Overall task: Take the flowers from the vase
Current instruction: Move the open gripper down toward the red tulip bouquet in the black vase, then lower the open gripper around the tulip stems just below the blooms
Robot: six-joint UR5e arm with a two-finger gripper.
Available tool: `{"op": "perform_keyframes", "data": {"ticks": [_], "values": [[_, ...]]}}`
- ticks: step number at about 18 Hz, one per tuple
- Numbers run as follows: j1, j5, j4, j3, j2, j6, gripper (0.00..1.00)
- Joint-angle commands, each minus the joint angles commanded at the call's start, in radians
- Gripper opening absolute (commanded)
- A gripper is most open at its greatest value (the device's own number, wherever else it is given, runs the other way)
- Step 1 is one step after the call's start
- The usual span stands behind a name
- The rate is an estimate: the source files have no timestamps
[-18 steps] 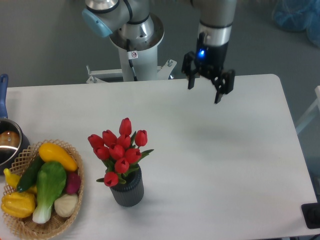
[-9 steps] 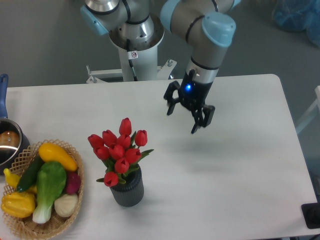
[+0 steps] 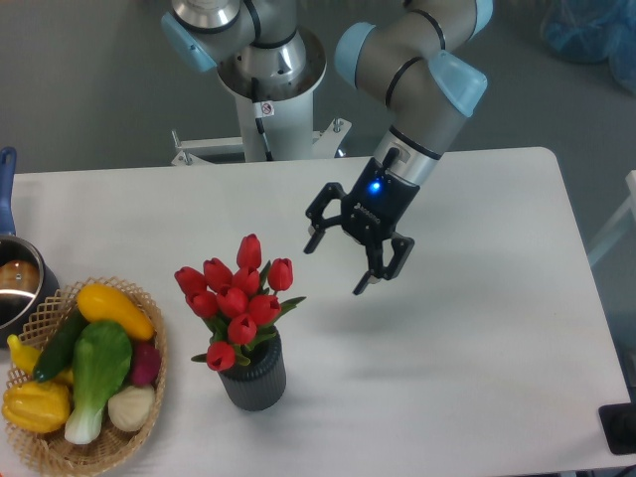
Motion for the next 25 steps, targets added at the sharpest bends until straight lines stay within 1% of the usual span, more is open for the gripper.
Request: {"op": "perform_keyframes", "data": {"ticks": [4,6,10,15,18,21,25], "values": [[-0.028,-0.028,0.006,0.002,-0.029,0.005,1.0],[-0.057,-0.036,0.017,0.002,-0.031,0.002,1.0],[-0.08,-0.072,0.064,0.005,-0.06,0.002,1.0],[-0.084,-0.072,0.066,0.009,-0.068,0.0,1.0],[-0.095,-0.072,0.086,0.012,-0.081,-0.002,1.0],[-0.097,-0.072,0.086,0.018,-0.087,-0.002,1.0],[-0.104,-0.072,0.086,0.055,-0.11,-0.058,1.0]]}}
